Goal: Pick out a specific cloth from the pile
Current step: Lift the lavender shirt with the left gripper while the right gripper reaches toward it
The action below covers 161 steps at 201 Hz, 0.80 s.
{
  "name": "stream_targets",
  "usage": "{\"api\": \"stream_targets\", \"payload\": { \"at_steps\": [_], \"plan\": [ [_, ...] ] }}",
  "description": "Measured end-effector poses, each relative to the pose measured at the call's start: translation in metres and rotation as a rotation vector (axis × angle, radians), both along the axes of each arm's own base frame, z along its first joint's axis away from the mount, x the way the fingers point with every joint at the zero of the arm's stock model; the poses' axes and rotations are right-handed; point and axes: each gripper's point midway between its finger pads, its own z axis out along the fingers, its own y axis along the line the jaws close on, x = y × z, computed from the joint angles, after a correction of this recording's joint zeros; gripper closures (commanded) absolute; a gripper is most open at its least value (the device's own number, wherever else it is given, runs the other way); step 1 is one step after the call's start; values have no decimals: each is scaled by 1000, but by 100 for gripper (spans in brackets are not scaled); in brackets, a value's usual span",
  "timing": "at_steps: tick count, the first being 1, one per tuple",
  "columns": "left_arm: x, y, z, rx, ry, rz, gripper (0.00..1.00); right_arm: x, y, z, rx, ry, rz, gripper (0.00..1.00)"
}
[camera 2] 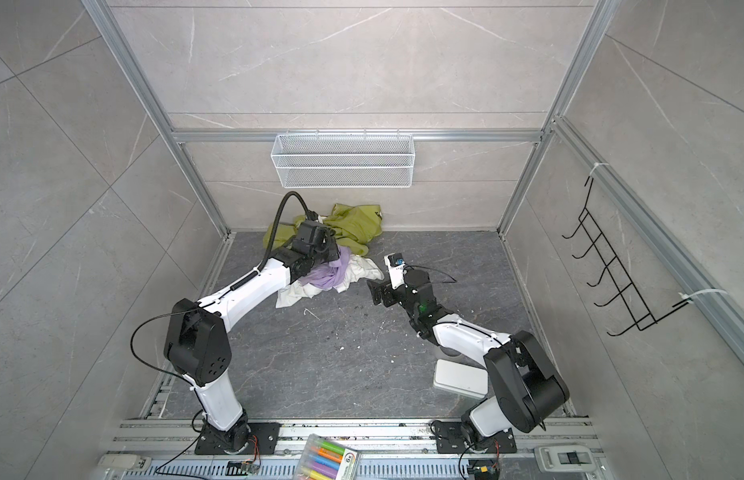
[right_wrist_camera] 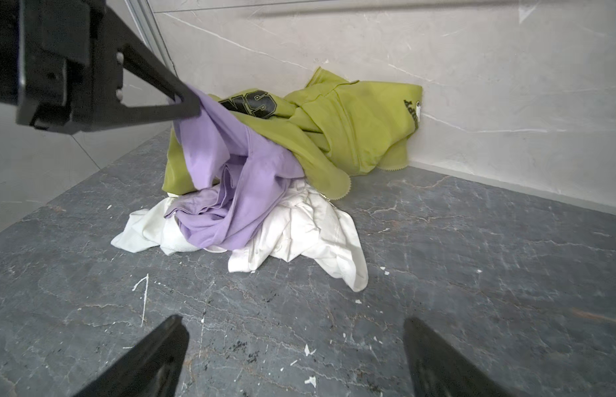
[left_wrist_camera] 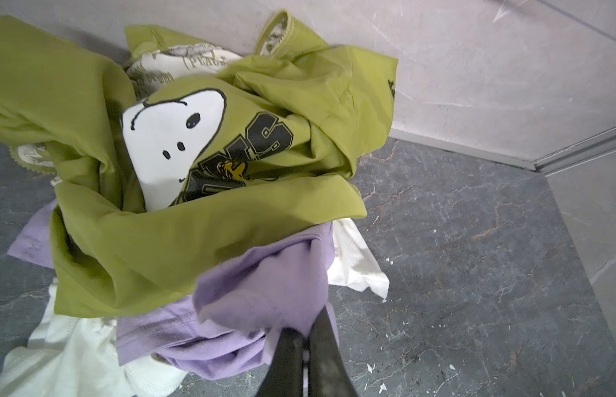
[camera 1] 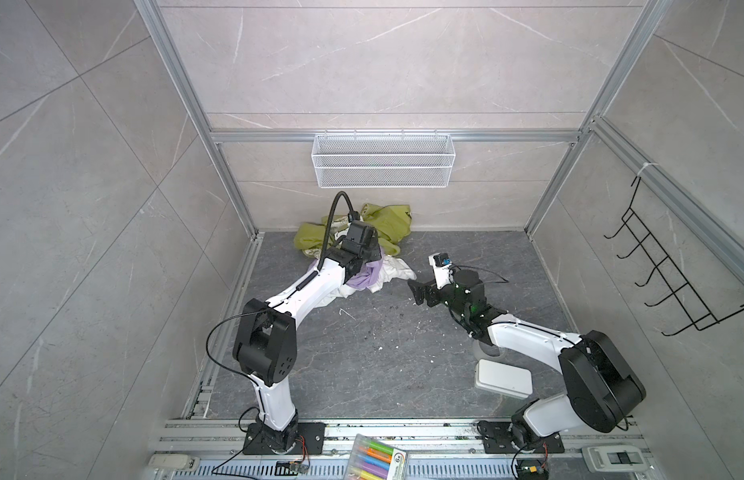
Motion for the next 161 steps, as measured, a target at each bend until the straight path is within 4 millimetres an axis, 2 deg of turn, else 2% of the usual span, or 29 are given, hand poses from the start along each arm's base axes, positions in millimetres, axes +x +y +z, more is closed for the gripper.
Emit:
{"api": "stream_targets", "payload": {
  "at_steps": [25,56,74,100,161],
  "plan": [
    [4,6,13,-15,-22,10,100,-2,12,11,8,-23,33,0],
    [4,9,12,-21,-11,6,100,-5,29,30,18,-63,84,0],
    [2,10,14,-19,-4,1,100,-7,33,34,23,-74,106,0],
    [-3,12,27,-28,-14,-8,100,-6,39,28,21,-74,130,0],
    [-21,19,87,-88,-107,-25,100,4,66,-6,12,-43,177,1]
  ]
}}
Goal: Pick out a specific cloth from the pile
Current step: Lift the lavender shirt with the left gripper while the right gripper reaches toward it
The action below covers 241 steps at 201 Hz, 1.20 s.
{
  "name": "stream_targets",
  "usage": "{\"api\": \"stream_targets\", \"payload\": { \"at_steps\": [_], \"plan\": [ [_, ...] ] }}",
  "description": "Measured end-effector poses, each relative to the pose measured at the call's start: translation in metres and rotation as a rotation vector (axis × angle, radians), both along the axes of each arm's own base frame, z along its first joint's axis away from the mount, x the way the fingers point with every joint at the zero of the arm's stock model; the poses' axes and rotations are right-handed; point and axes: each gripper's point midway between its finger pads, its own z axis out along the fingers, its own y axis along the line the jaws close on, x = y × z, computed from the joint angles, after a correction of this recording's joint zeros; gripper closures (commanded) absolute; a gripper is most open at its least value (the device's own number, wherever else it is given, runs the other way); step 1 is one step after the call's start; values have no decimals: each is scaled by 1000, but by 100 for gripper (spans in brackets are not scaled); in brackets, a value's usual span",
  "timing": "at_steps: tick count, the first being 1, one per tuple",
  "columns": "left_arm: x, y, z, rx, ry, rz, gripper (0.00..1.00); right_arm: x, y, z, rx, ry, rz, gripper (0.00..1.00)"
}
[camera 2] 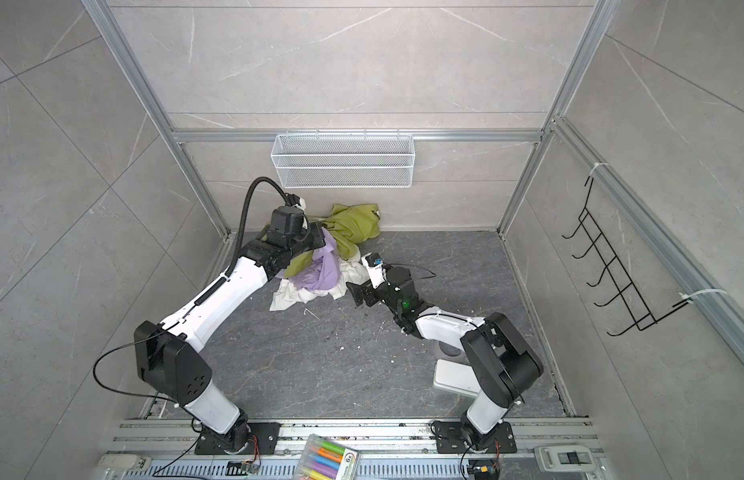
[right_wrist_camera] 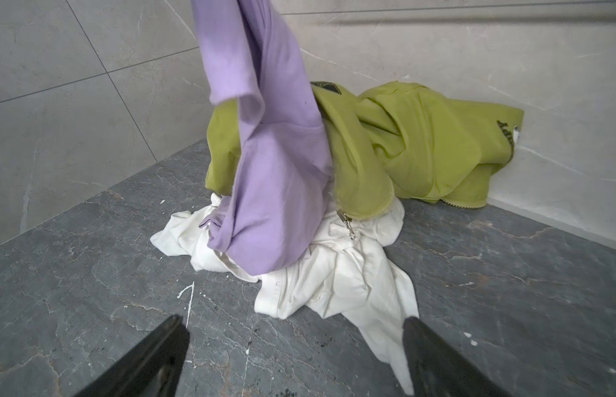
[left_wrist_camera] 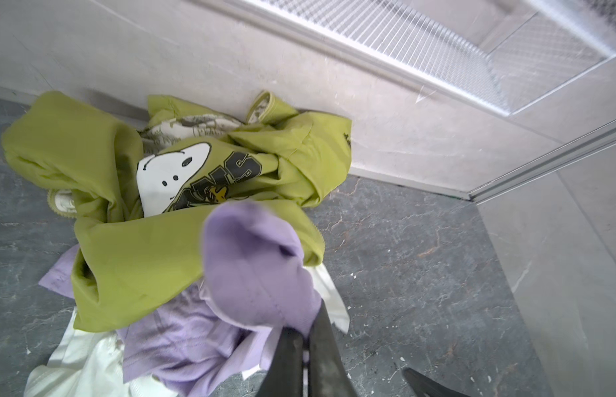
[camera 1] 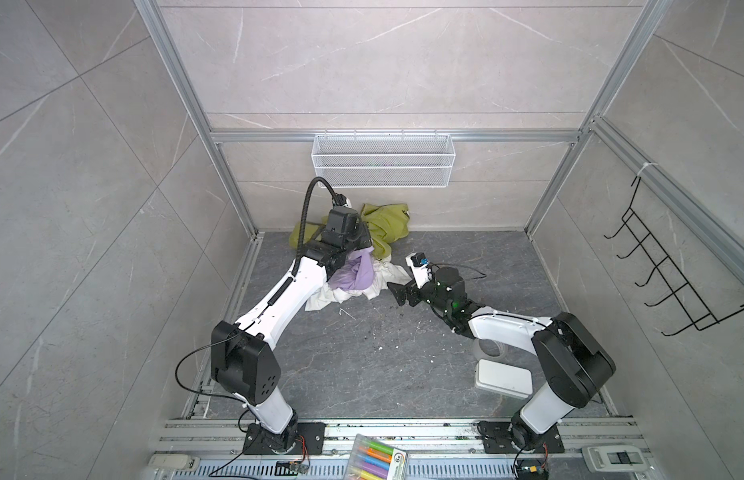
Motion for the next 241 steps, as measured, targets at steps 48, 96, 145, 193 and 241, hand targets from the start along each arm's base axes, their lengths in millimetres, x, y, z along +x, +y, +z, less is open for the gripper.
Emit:
{"api": "stream_targets", "payload": {
  "at_steps": [48,96,145,193,241],
  "plan": [
    [-8,4,27,-27,-35,-11,100,6,19,2,30,-16,19,1],
    [-8,3,49,-42,-73,-18,100,13,36,10,74,-40,37,2],
    [-11,4,56,-42,-89,-21,100,14,64,-2,107,-45,55,2],
    [-12,5,58,-42,-92,-21,100,32,80,-20,107,-40,-12,3],
    [-12,5,58,-42,-93,-21,100,51,90,-44,132,-8,-70,21]
  ]
}}
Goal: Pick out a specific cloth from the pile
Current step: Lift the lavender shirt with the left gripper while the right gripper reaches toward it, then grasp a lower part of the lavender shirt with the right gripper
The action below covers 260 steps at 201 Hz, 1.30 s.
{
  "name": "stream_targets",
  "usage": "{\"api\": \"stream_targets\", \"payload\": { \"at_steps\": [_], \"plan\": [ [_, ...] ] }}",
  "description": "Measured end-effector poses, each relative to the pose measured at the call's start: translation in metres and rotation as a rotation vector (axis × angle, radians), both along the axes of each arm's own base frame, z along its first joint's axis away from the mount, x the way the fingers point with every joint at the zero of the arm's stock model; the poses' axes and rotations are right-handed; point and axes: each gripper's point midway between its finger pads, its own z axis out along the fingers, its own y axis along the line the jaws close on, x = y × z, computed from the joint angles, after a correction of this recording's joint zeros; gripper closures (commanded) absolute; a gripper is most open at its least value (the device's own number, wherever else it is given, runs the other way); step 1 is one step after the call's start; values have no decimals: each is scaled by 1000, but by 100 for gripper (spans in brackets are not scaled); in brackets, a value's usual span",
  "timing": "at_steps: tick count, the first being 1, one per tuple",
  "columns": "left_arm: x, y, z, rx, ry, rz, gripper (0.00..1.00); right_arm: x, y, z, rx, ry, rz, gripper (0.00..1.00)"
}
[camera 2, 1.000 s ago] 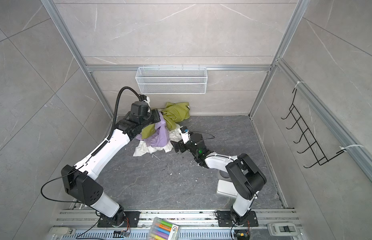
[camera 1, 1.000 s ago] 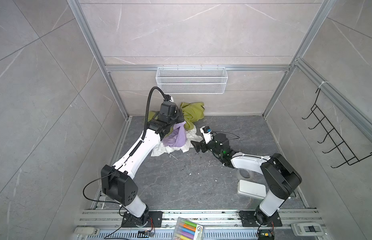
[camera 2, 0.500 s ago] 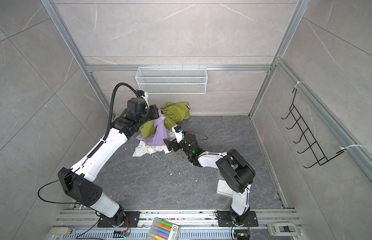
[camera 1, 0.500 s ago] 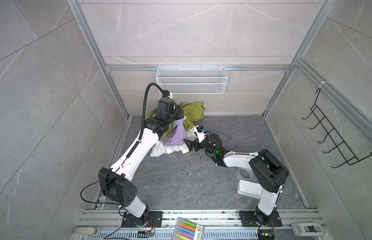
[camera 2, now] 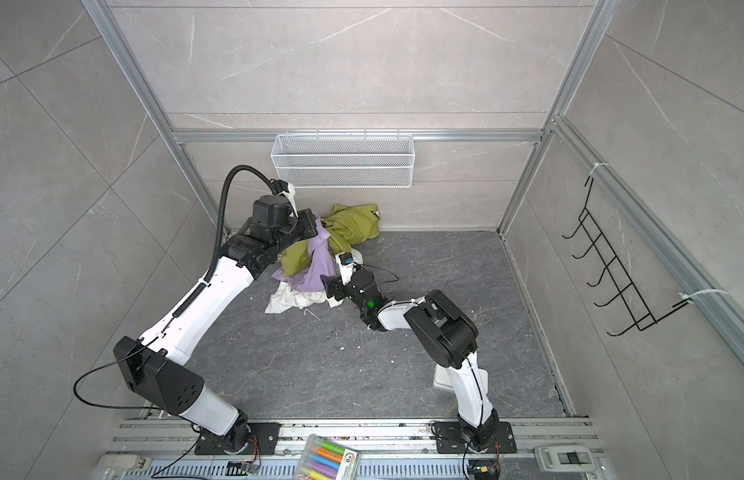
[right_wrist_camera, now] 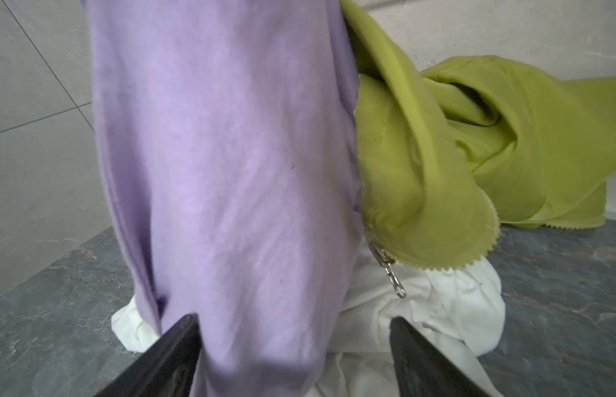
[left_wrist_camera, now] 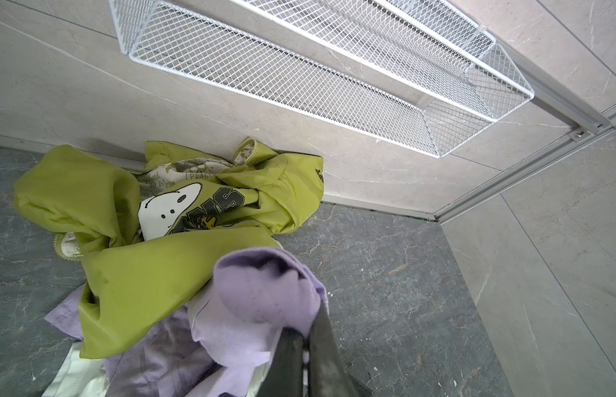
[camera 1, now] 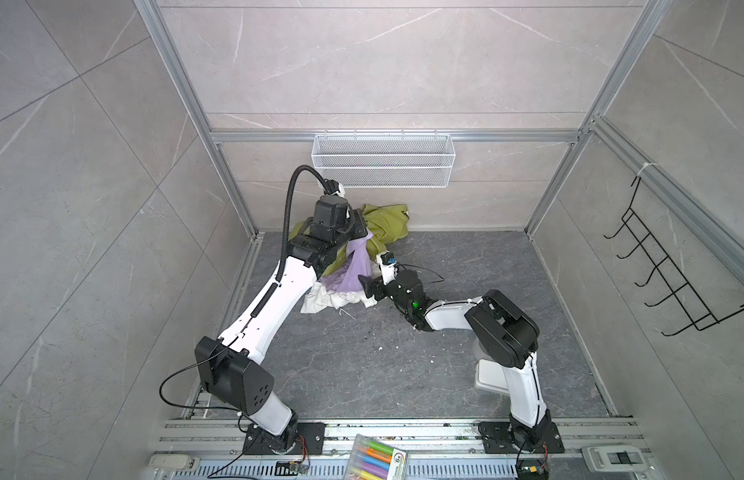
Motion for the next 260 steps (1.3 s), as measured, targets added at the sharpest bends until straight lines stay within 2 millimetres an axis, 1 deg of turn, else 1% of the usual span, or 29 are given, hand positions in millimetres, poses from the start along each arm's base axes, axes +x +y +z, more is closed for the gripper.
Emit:
{"api": "stream_targets", "payload": {
  "at_steps": [31,58,85,105,171,201,237,260],
  "plan": [
    [-1,1,2,-2,-3,0,100,-2,7,-9,19,-1,4,35],
    [-2,2,2,-2,-4,2,100,-6,15,-9,35,-14,17,47],
    [-3,4,0,0,0,4,100,-8,17,-6,44,-24,22,52],
    [-4,5,-1,-1,-2,5,100,-7,18,-3,53,-37,23,57],
    [-9,8,2,-4,-10,7,100,-8,17,3,73,-58,24,81],
    [-10,9,2,-3,-12,10,100,-9,18,6,84,-67,25,86],
    [-14,12,-2,6,-8,12,100,-9,18,9,89,-70,28,91],
    [-14,13,-1,14,-13,15,100,-6,23,19,102,-85,34,97]
  ]
}}
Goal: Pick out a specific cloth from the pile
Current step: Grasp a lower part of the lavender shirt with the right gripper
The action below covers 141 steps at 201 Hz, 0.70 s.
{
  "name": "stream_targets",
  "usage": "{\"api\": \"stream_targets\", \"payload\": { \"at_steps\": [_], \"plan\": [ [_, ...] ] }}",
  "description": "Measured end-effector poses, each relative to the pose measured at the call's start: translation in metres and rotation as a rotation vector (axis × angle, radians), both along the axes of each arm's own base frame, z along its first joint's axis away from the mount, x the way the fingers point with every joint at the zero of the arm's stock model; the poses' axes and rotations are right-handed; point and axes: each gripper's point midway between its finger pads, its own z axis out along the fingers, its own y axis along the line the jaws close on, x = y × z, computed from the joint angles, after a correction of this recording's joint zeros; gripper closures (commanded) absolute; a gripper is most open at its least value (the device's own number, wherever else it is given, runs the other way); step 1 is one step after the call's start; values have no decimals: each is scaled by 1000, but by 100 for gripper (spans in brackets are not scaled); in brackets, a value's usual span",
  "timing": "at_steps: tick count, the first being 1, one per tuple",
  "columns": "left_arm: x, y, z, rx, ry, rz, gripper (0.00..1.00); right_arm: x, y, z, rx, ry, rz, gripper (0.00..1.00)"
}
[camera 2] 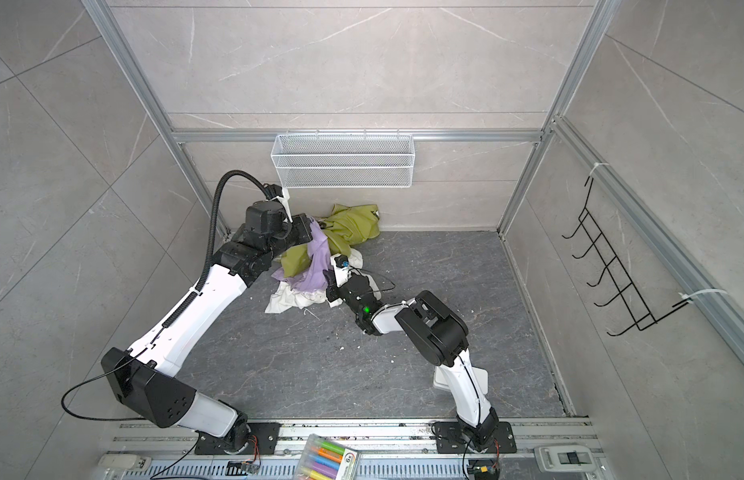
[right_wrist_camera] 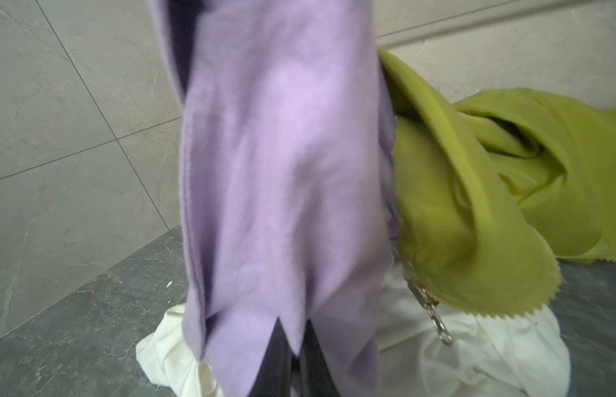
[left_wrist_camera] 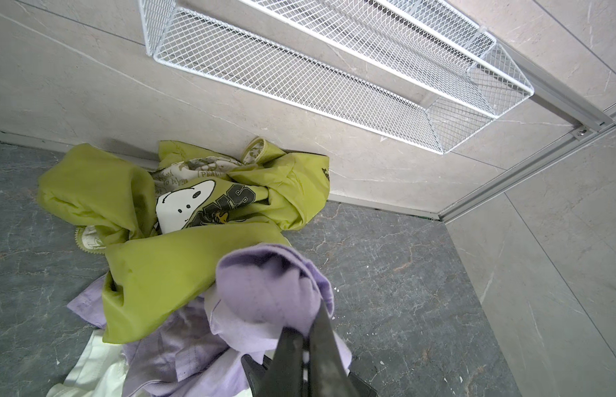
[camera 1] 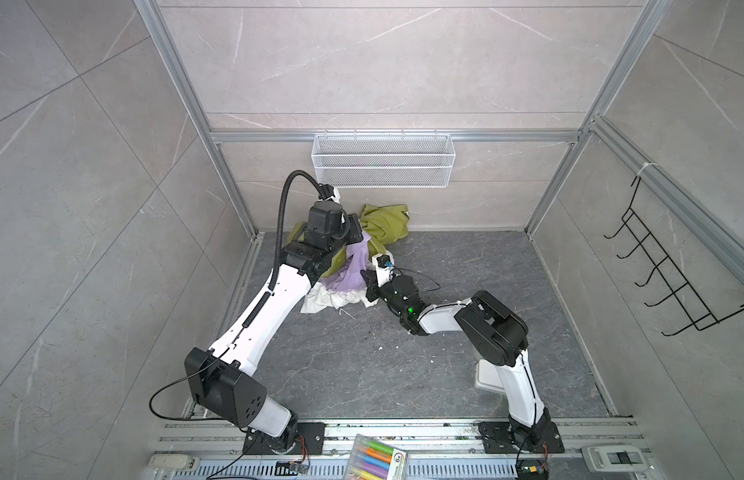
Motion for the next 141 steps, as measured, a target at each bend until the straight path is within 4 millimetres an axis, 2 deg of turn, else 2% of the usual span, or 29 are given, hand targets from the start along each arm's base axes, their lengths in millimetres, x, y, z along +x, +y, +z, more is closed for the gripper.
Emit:
{"api": "stream_targets", "payload": {
  "at_steps": [29,100,141],
  "plan": [
    [2,5,1,12,-6,13,100,3,6,18,31,-32,10,100],
    [4,11,4,25,-23,29,100,7,10,34,33,-76,9,100],
    [4,13,5,32,-29,36,100,12,15,53,55,-109,9,100]
  ]
}}
